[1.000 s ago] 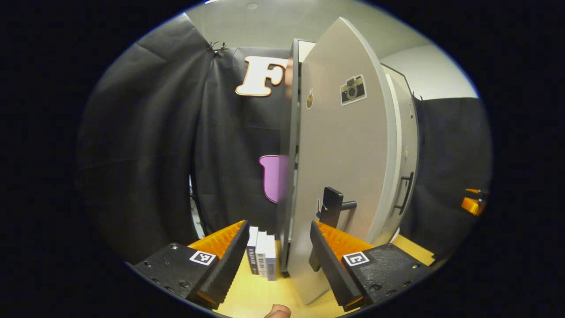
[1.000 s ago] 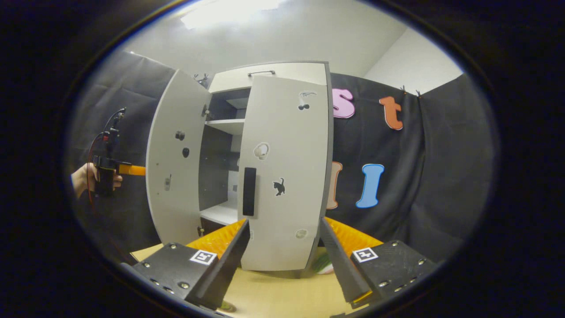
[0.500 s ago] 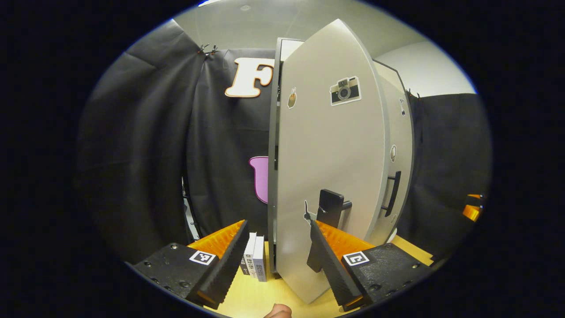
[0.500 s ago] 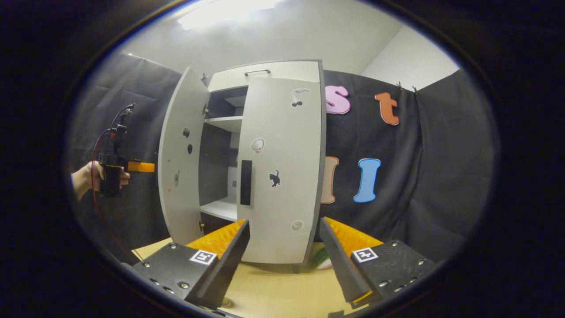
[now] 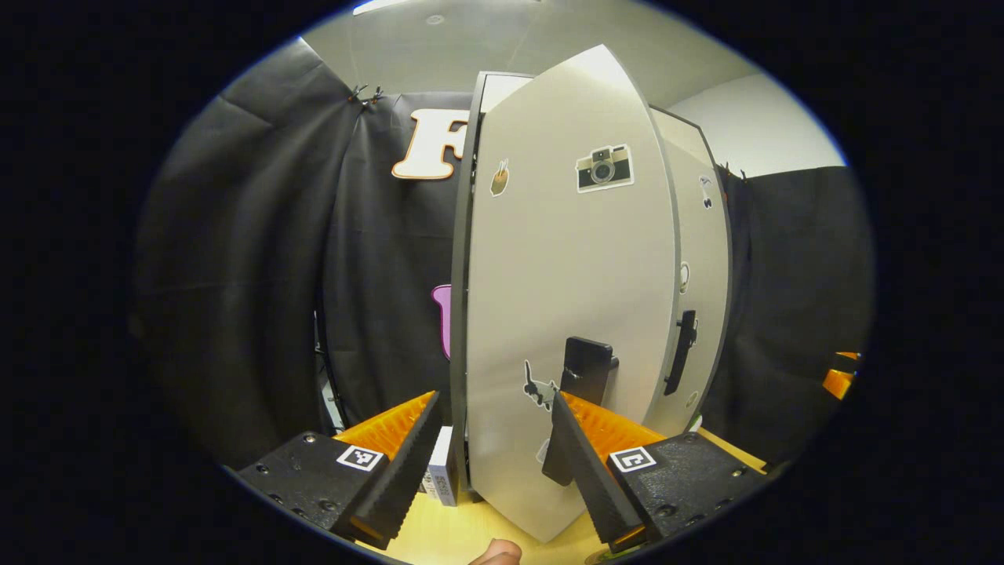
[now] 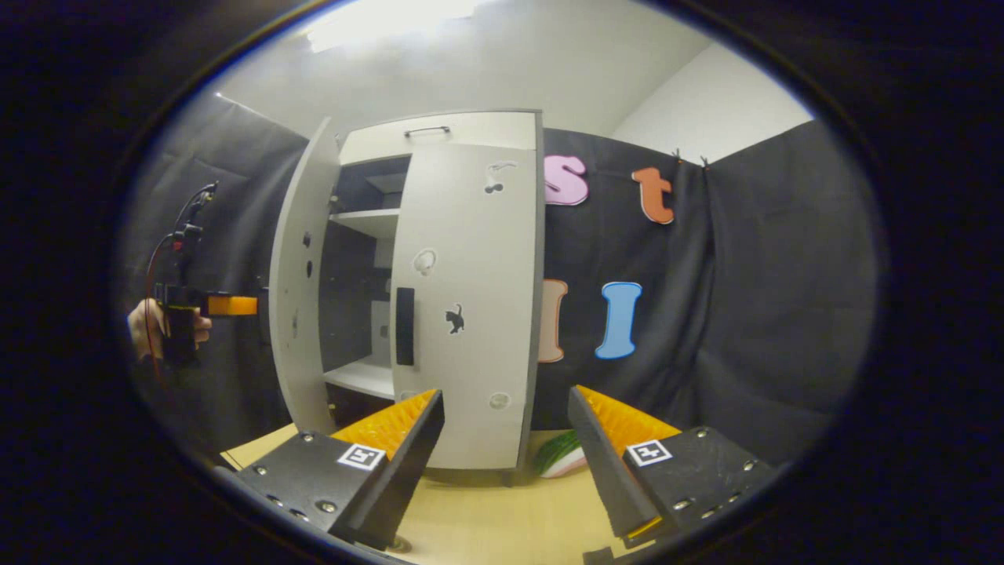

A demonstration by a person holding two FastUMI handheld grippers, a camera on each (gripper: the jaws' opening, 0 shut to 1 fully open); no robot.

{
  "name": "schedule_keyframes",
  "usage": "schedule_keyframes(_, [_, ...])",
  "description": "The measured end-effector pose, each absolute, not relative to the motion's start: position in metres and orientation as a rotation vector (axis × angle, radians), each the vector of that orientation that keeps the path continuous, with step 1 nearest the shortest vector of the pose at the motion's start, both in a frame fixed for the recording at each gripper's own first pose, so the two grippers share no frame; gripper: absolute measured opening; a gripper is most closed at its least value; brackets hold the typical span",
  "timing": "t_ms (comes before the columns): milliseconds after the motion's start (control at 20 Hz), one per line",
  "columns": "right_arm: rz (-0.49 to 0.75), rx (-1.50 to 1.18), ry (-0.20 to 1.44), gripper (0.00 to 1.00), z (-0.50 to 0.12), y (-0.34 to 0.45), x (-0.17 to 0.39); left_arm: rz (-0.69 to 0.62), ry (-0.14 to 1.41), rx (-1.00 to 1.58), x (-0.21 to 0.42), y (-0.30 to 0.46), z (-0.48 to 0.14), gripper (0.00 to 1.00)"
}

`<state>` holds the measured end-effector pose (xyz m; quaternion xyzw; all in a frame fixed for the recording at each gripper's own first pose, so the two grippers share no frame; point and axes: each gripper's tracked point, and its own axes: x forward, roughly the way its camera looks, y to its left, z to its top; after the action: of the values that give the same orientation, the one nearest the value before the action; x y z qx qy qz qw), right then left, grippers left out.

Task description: Grasp the bottle in the cabinet with the left hand and place it on the coaster, then close the right door with the right hand and the left door with the left hand.

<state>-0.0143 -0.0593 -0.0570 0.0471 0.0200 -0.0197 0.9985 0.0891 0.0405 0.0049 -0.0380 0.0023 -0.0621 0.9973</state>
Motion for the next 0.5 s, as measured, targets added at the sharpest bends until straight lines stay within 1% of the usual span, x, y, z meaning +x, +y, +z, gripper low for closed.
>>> schedule_keyframes(50, [-0.043, 0.112, 0.034, 0.99, -0.056, -0.057, -0.014, -0.131, 0.008, -0.078, 0.091, 0.035, 0.005, 0.9])
schedule_keyframes(100, [-0.047, 0.114, 0.034, 0.96, -0.055, -0.057, -0.015, -0.143, 0.011, -0.078, 0.092, 0.029, 0.003, 0.9])
schedule_keyframes(150, [-0.048, 0.099, 0.033, 0.96, -0.056, -0.058, -0.018, -0.159, 0.019, -0.078, 0.093, 0.022, 0.002, 0.9])
schedule_keyframes(200, [-0.049, 0.075, 0.034, 0.93, -0.057, -0.057, -0.02, -0.172, 0.02, -0.078, 0.094, 0.017, 0.002, 0.9])
schedule_keyframes(250, [-0.049, 0.052, 0.041, 0.93, -0.06, -0.056, -0.021, -0.178, 0.019, -0.076, 0.096, 0.012, 0.003, 0.87])
schedule_keyframes(300, [-0.042, 0.034, 0.049, 0.96, -0.063, -0.054, -0.022, -0.179, 0.021, -0.068, 0.097, 0.008, 0.002, 0.91])
schedule_keyframes(350, [-0.036, 0.023, 0.051, 0.96, -0.063, -0.051, -0.024, -0.176, 0.021, -0.055, 0.097, 0.005, 0.001, 0.91])
schedule_keyframes(400, [-0.029, 0.017, 0.053, 0.94, -0.064, -0.049, -0.025, -0.173, 0.022, -0.041, 0.098, 0.001, 0.0, 0.91])
schedule_keyframes(450, [-0.025, 0.018, 0.055, 0.94, -0.066, -0.047, -0.027, -0.172, 0.023, -0.034, 0.097, -0.002, -0.002, 0.91])
schedule_keyframes(500, [-0.023, 0.019, 0.055, 0.96, -0.067, -0.046, -0.029, -0.173, 0.024, -0.028, 0.096, -0.006, -0.005, 0.91])
